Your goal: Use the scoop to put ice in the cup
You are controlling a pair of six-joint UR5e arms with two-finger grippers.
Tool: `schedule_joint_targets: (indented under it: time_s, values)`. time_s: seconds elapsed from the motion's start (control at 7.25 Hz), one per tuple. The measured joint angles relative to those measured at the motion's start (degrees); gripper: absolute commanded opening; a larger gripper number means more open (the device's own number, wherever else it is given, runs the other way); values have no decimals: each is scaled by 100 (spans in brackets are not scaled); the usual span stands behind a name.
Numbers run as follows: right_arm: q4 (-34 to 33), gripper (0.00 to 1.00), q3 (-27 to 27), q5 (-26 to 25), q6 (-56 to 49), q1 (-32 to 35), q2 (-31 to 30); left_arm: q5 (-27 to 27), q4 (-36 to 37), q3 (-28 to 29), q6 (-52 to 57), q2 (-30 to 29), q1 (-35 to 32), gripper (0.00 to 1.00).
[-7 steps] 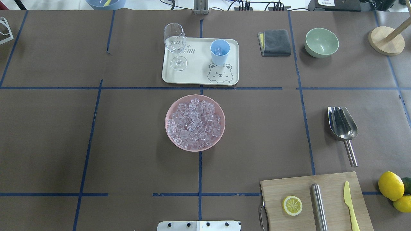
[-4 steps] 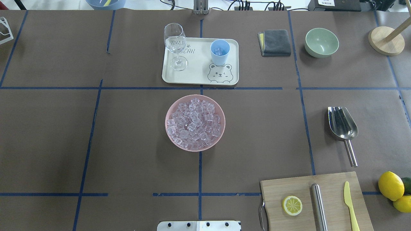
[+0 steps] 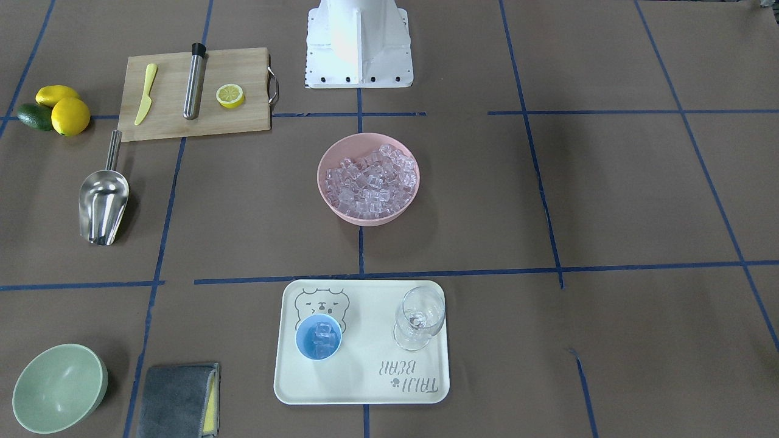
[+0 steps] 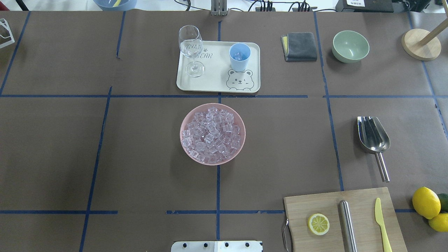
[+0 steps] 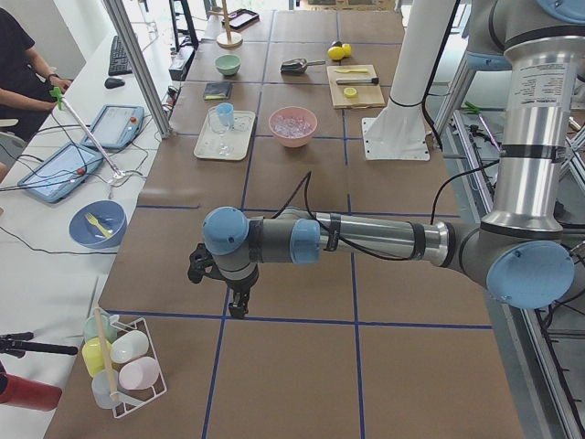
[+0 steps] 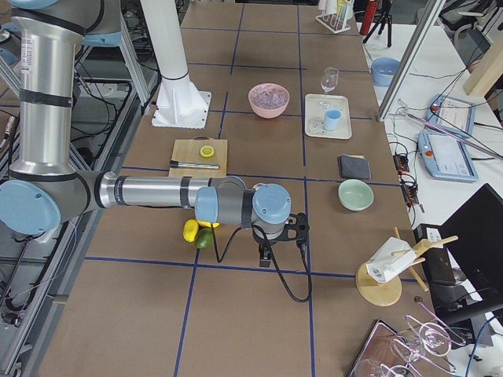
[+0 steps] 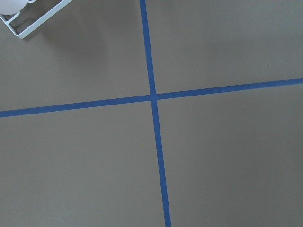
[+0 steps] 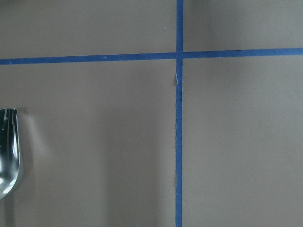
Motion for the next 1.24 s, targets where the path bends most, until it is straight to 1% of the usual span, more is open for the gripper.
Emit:
schedule_joint_targets:
  time_s: [0.55,1.24]
  values:
    - [1,100,-10,-41,23,85,21,14,0,-1,-20,-27,3,100]
    - [1,100,4,-241,31,88,107,15,0,1,-42,-61,2,100]
